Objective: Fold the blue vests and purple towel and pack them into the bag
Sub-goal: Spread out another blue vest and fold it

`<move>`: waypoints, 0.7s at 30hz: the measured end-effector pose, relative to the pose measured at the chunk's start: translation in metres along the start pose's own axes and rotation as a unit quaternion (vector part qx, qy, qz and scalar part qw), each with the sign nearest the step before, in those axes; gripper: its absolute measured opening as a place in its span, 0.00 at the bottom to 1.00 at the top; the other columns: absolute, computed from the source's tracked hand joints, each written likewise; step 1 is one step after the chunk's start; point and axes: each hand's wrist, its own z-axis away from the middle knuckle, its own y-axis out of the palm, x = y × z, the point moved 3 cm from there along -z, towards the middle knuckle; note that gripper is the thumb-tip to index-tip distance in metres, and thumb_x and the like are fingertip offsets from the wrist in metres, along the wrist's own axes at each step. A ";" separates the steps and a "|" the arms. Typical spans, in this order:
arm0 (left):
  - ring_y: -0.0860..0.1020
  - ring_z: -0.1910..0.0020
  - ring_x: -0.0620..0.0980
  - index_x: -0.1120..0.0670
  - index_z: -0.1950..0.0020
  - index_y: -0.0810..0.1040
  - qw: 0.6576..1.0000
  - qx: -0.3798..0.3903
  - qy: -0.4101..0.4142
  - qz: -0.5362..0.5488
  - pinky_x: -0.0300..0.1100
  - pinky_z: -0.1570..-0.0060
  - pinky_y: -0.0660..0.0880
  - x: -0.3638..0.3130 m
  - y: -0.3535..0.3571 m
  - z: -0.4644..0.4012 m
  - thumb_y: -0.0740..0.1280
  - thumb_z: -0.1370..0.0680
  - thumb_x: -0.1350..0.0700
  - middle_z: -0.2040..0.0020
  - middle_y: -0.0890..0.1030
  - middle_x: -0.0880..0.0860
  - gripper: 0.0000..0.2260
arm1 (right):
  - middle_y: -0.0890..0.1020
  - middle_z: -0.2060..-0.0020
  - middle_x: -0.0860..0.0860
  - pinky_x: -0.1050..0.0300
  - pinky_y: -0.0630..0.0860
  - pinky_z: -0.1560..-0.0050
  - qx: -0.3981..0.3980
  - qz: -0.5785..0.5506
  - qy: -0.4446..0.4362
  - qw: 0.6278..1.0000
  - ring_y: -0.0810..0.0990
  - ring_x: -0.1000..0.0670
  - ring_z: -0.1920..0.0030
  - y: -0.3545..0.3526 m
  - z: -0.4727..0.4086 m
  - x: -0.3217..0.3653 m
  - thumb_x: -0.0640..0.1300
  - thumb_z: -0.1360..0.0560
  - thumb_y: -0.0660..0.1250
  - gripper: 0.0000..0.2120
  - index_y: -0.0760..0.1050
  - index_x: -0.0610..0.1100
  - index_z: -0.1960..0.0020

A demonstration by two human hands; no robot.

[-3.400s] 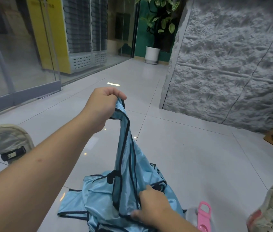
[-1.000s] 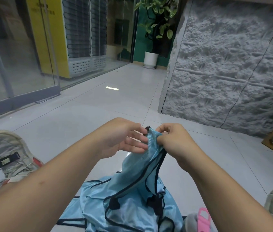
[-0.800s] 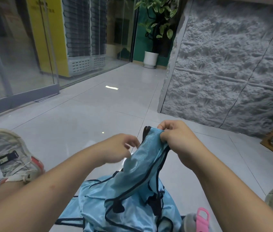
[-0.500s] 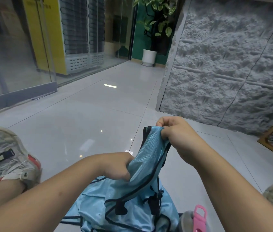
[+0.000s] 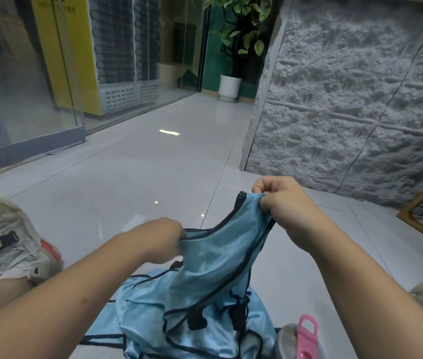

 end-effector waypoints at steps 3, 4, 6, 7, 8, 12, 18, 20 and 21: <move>0.76 0.62 0.53 0.50 0.65 0.74 0.999 -0.027 -0.020 -0.007 0.43 0.64 0.71 0.009 -0.009 -0.001 0.65 0.21 0.50 0.63 0.78 0.50 0.13 | 0.68 0.76 0.51 0.56 0.59 0.69 -0.018 0.006 -0.007 1.000 0.63 0.50 0.72 -0.005 -0.002 -0.002 0.24 0.33 0.53 0.19 0.70 0.45 0.68; 0.77 0.61 0.53 0.50 0.64 0.75 0.999 -0.030 -0.018 -0.018 0.43 0.63 0.73 0.011 -0.010 -0.001 0.66 0.22 0.49 0.62 0.78 0.50 0.11 | 0.68 0.76 0.51 0.55 0.58 0.68 -0.023 0.007 -0.008 1.000 0.63 0.50 0.71 -0.005 -0.002 -0.002 0.24 0.33 0.53 0.19 0.70 0.46 0.68; 0.79 0.55 0.52 0.48 0.54 0.82 0.999 -0.025 0.009 -0.020 0.46 0.55 0.79 0.012 -0.008 0.000 0.69 0.24 0.46 0.56 0.82 0.48 0.07 | 0.68 0.75 0.50 0.55 0.59 0.68 -0.030 0.007 -0.010 0.999 0.63 0.50 0.71 -0.006 -0.002 -0.003 0.24 0.33 0.53 0.19 0.70 0.46 0.69; 0.80 0.51 0.51 0.45 0.48 0.84 0.999 -0.013 0.035 0.004 0.47 0.51 0.79 0.010 -0.006 0.001 0.71 0.25 0.45 0.53 0.82 0.46 0.08 | 0.68 0.75 0.50 0.55 0.59 0.68 -0.032 0.007 -0.011 0.999 0.63 0.50 0.72 -0.006 -0.001 -0.003 0.24 0.33 0.53 0.19 0.70 0.46 0.68; 0.79 0.49 0.49 0.43 0.44 0.83 0.997 0.004 0.068 0.036 0.47 0.47 0.78 0.006 -0.002 0.003 0.73 0.25 0.45 0.50 0.81 0.44 0.10 | 0.68 0.75 0.51 0.56 0.58 0.68 -0.035 0.007 -0.012 0.999 0.63 0.51 0.72 -0.005 -0.001 -0.002 0.24 0.32 0.53 0.19 0.70 0.46 0.68; 0.77 0.43 0.48 0.41 0.46 0.78 0.977 0.044 0.175 0.115 0.47 0.40 0.76 -0.030 0.016 0.007 0.76 0.27 0.47 0.41 0.74 0.45 0.12 | 0.66 0.74 0.51 0.55 0.56 0.68 -0.021 -0.005 -0.023 1.000 0.61 0.51 0.71 -0.001 0.000 0.001 0.24 0.32 0.53 0.19 0.71 0.45 0.67; 0.77 0.50 0.52 0.53 0.44 0.78 0.984 0.058 0.166 0.023 0.51 0.46 0.79 -0.059 0.041 -0.001 0.73 0.27 0.40 0.47 0.72 0.48 0.20 | 0.68 0.70 0.46 0.53 0.59 0.66 0.027 -0.018 -0.057 0.998 0.62 0.46 0.66 0.009 0.004 0.009 0.30 0.37 0.56 0.15 0.72 0.49 0.69; 0.73 0.58 0.49 0.54 0.50 0.73 0.989 0.076 0.129 -0.019 0.48 0.52 0.76 -0.057 0.044 0.001 0.71 0.23 0.41 0.51 0.70 0.49 0.18 | 0.68 0.69 0.45 0.53 0.59 0.66 0.031 -0.019 -0.064 0.997 0.62 0.45 0.64 0.010 0.005 0.010 0.33 0.40 0.56 0.13 0.73 0.49 0.69; 0.72 0.59 0.49 0.53 0.53 0.71 0.989 0.079 0.111 -0.049 0.49 0.53 0.76 -0.053 0.046 0.001 0.69 0.22 0.41 0.51 0.70 0.50 0.17 | 0.68 0.69 0.46 0.53 0.59 0.66 0.031 -0.018 -0.065 0.997 0.62 0.45 0.64 0.009 0.004 0.010 0.33 0.40 0.56 0.13 0.73 0.49 0.69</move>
